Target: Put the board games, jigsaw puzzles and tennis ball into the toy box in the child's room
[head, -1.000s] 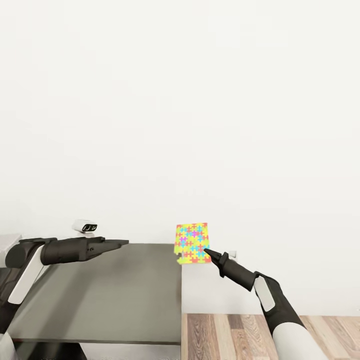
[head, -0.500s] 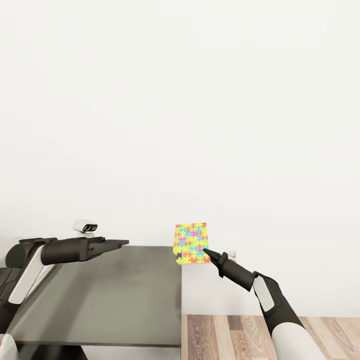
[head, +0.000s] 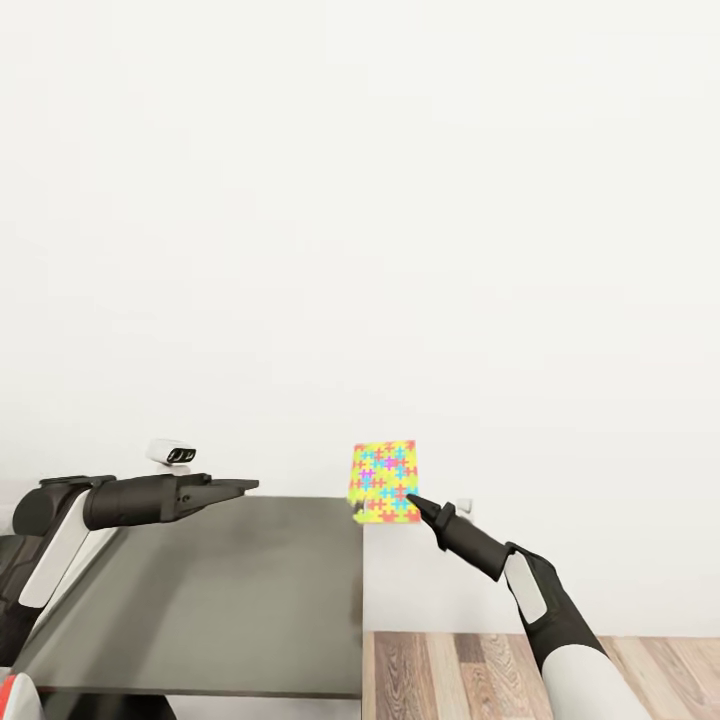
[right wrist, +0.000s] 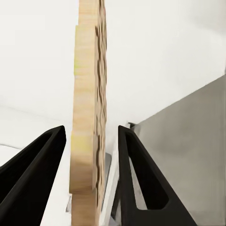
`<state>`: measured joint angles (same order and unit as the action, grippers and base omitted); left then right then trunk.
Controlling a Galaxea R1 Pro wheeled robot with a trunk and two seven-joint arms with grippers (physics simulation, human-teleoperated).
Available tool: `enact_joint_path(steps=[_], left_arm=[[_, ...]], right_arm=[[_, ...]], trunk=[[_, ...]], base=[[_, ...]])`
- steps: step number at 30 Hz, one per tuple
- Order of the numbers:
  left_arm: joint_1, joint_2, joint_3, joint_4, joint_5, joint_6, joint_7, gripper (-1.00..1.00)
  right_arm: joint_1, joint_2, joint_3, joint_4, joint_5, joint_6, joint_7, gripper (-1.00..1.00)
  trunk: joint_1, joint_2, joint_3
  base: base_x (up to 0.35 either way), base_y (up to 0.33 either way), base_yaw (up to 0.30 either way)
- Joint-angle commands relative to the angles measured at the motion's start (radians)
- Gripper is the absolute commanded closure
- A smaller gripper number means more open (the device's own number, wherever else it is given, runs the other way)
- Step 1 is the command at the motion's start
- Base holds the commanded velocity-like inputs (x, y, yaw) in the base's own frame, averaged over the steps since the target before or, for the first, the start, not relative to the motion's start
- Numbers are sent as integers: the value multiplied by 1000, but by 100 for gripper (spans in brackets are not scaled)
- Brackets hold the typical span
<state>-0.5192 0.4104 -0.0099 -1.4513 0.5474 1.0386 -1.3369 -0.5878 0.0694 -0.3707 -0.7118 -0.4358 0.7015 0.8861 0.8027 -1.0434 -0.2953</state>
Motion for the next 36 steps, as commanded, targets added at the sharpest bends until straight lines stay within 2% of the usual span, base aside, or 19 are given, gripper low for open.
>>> enact_joint_path(steps=[1, 5, 16, 36], left_arm=[[-1, 1, -1, 0, 3, 9, -1, -100], [-1, 1, -1, 0, 3, 9, -1, -100], [-1, 0, -2, 0, 3, 9, 1, -100], [-1, -1, -2, 0, 2, 9, 1, -100]], right_arm=[[-1, 1, -4, 0, 2, -2, 1, 100], [-2, 3, -1, 0, 3, -20, -12, 100], [-3, 3, -1, 1, 5, 18, -18, 100], [-4, 4, 0, 3, 12, 17, -24, 100]], trunk=[[-4, 6, 2], [-19, 34, 14], [-61, 111, 49], [-138, 251, 112]], base=[[0, 0, 0], [0, 0, 0], [-99, 0, 0], [-14, 0, 0]])
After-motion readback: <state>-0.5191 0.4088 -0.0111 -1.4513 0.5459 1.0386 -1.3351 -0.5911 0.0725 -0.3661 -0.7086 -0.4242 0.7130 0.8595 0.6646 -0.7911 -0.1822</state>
